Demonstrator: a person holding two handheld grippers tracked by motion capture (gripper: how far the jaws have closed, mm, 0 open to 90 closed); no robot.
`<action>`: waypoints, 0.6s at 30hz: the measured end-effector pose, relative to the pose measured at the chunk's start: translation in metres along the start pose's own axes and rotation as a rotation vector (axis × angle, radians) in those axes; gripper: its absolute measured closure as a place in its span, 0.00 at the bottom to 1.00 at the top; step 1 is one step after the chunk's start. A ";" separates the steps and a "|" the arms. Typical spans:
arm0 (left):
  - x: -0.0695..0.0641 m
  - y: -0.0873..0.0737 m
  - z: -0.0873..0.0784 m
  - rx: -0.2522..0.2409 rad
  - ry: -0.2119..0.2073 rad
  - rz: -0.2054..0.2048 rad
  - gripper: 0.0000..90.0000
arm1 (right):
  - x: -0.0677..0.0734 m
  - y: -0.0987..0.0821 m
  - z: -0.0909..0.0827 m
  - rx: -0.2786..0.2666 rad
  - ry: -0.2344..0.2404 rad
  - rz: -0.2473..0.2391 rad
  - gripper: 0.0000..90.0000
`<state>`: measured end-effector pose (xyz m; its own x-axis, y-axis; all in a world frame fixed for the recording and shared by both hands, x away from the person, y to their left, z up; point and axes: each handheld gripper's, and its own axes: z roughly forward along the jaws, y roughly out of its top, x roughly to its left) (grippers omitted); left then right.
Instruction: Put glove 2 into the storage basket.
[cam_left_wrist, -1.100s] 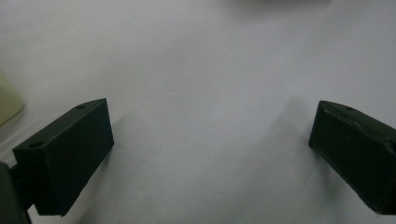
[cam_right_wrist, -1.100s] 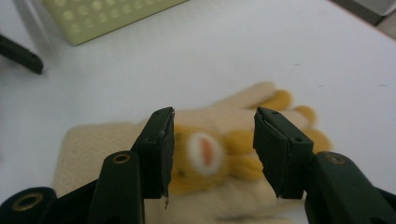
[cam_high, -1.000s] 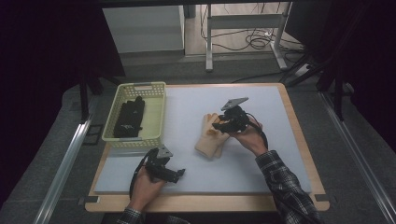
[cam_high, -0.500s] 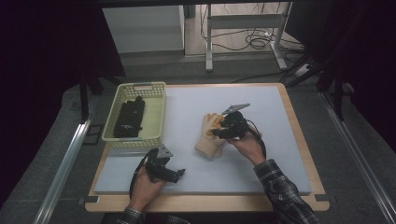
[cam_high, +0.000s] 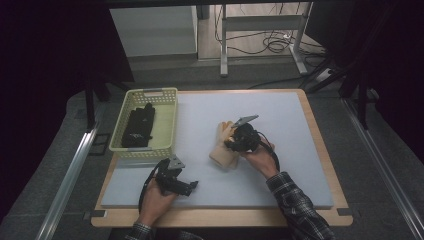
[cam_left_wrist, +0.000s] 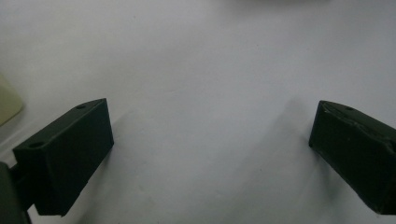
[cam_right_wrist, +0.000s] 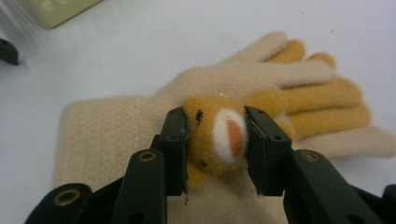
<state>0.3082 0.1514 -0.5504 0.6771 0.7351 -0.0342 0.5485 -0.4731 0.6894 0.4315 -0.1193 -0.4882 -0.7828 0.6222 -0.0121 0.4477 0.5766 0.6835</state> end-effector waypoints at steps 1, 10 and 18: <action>0.000 0.000 0.000 0.002 -0.001 0.000 0.00 | 0.000 0.001 -0.004 -0.004 0.005 -0.017 0.68; 0.000 0.000 0.000 -0.003 -0.001 -0.002 0.00 | -0.001 0.019 -0.027 0.012 0.058 -0.165 0.68; 0.000 0.000 0.000 -0.002 0.000 0.000 0.00 | 0.002 0.028 -0.004 0.086 0.086 -0.308 0.68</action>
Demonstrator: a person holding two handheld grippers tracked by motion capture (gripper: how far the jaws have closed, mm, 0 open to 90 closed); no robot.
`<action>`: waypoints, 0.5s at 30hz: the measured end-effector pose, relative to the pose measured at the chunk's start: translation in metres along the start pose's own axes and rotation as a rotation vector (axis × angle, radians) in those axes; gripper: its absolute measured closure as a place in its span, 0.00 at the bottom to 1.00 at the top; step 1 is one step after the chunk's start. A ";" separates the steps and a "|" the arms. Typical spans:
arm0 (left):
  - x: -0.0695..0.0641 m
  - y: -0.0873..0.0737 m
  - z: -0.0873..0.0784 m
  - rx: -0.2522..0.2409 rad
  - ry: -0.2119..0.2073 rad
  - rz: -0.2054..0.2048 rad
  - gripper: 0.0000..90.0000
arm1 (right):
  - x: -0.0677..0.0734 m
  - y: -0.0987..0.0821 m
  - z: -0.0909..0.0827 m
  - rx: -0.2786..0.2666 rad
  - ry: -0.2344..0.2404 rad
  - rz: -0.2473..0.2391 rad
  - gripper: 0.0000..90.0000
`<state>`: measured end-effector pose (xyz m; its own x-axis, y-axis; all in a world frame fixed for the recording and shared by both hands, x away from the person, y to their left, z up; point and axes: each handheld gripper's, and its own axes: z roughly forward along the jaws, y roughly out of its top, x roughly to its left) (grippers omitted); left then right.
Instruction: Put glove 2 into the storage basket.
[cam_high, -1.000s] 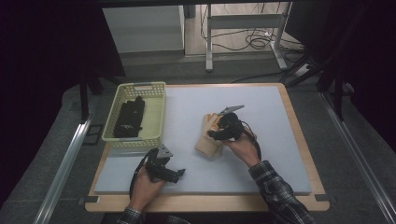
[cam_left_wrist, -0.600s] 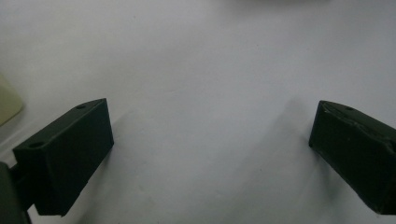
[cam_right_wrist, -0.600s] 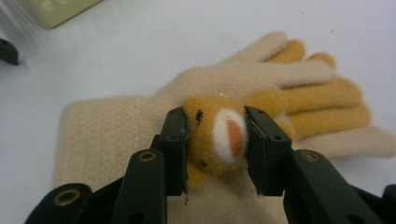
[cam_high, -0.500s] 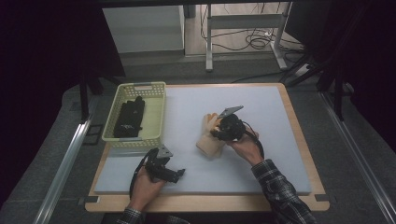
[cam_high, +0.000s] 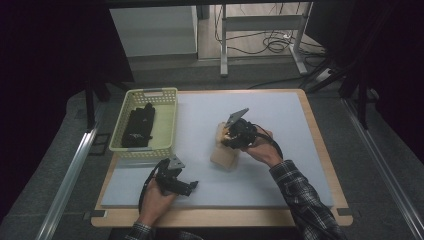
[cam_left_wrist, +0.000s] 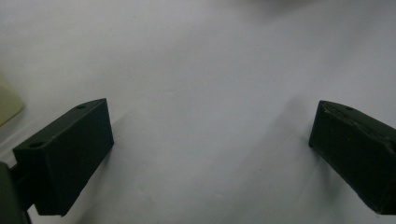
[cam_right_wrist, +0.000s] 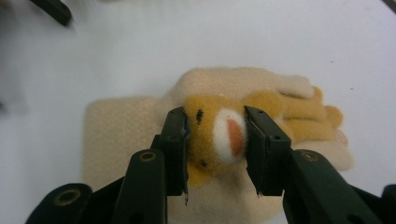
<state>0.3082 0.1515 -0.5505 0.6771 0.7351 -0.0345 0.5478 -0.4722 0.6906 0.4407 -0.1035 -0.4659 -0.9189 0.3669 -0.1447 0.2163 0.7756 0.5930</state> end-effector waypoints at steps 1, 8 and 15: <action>0.000 0.000 0.000 0.000 0.000 0.000 0.00 | -0.001 -0.001 0.005 0.010 -0.003 -0.005 0.67; 0.000 0.000 0.000 0.000 0.000 0.000 0.00 | -0.007 -0.010 0.012 -0.022 0.010 0.090 0.48; 0.000 0.000 0.000 -0.002 0.000 -0.003 0.00 | 0.002 -0.014 -0.014 -0.097 0.025 0.196 0.58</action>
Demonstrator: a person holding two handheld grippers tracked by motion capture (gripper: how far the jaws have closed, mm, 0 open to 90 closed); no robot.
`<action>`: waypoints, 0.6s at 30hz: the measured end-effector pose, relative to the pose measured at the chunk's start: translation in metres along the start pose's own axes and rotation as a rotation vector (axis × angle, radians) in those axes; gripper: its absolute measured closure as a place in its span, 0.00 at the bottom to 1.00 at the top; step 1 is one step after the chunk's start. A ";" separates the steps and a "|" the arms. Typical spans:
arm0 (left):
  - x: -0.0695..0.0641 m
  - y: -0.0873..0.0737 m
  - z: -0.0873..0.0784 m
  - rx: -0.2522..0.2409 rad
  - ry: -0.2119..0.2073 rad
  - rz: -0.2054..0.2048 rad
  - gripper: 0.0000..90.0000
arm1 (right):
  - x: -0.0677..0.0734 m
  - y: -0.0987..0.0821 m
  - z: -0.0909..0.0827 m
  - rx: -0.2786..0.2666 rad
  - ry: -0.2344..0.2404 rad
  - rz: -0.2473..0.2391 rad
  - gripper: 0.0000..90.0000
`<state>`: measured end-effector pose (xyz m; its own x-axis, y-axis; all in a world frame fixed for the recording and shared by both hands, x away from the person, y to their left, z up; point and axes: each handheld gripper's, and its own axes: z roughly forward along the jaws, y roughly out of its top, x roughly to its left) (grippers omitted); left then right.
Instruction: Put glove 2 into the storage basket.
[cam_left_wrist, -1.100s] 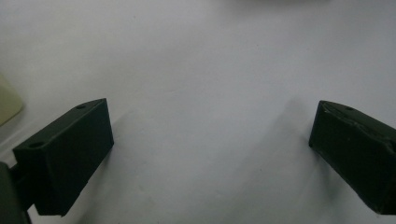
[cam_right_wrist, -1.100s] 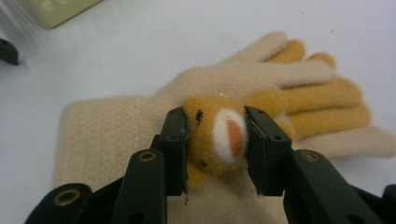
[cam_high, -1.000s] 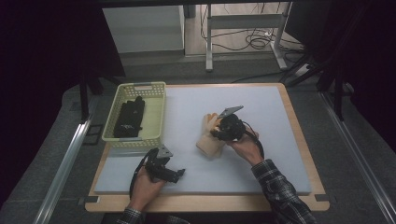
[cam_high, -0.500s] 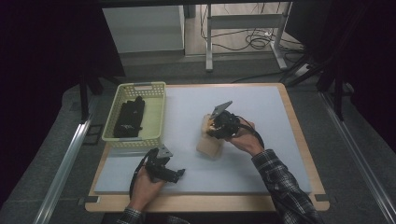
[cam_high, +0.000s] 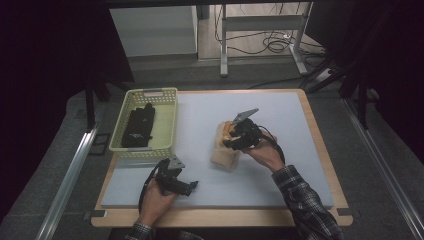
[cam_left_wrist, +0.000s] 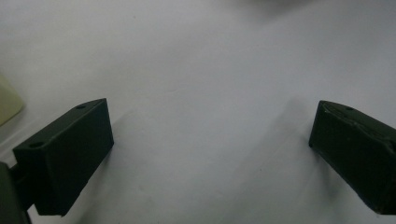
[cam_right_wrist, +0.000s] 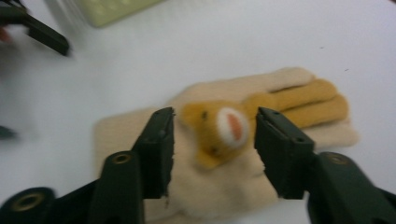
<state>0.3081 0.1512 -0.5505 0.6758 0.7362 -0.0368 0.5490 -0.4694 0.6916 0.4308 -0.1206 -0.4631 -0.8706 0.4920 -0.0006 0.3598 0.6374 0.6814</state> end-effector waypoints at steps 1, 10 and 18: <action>0.000 0.000 0.000 0.000 0.000 0.000 0.00 | 0.006 -0.006 -0.003 -0.005 0.027 0.018 0.62; 0.000 0.000 0.000 0.002 0.001 0.003 0.00 | 0.043 -0.033 0.008 0.009 0.039 0.004 0.44; 0.000 0.000 0.000 -0.001 0.002 0.001 0.00 | 0.062 -0.044 0.019 0.031 -0.140 -0.149 0.75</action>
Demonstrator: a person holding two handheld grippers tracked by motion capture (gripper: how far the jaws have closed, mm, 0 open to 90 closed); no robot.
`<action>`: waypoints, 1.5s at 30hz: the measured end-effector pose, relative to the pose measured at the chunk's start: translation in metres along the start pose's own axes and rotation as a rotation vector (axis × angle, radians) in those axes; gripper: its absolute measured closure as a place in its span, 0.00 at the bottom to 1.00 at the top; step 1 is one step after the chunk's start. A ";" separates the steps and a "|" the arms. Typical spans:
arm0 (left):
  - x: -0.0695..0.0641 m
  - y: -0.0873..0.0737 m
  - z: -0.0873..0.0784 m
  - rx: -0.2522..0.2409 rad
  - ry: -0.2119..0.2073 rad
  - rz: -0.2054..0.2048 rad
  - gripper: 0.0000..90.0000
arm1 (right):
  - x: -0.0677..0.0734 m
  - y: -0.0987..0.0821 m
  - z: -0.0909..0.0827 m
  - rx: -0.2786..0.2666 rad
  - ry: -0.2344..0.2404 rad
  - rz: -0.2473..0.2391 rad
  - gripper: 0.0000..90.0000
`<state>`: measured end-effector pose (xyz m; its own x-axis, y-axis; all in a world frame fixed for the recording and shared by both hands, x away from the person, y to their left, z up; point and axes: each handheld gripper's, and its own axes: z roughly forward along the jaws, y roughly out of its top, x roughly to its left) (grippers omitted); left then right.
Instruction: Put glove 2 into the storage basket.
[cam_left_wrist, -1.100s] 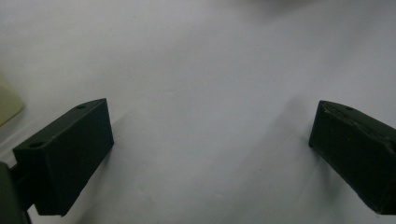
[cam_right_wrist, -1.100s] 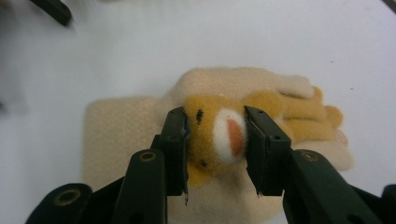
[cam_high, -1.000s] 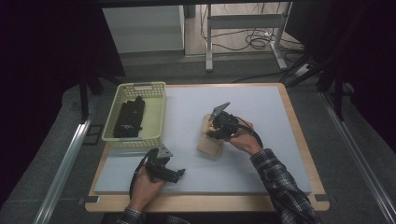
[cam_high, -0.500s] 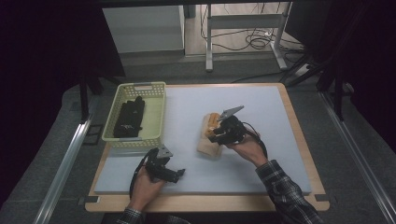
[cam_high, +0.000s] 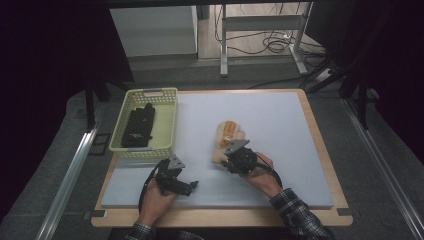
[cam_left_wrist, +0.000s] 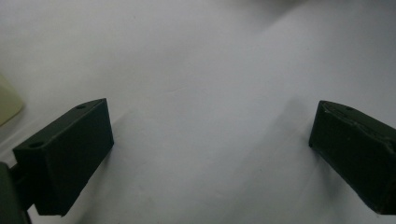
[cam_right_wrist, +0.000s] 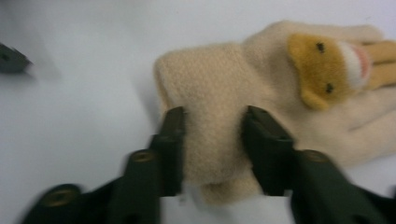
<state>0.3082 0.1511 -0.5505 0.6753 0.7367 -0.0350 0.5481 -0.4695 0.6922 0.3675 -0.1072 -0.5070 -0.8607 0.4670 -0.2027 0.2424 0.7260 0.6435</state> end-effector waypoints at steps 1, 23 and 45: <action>0.000 0.000 0.000 0.000 0.000 0.000 0.00 | 0.002 0.000 -0.001 -0.002 -0.017 -0.013 0.75; 0.000 0.000 0.000 0.000 0.000 0.000 0.00 | -0.019 -0.002 -0.024 -0.022 0.088 0.151 0.50; 0.000 0.000 0.000 0.003 -0.003 -0.003 0.00 | -0.026 -0.038 -0.001 -0.023 0.105 0.211 0.91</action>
<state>0.3083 0.1510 -0.5504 0.6751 0.7367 -0.0391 0.5514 -0.4686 0.6902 0.3808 -0.1474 -0.5252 -0.8341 0.5515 0.0157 0.4130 0.6052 0.6805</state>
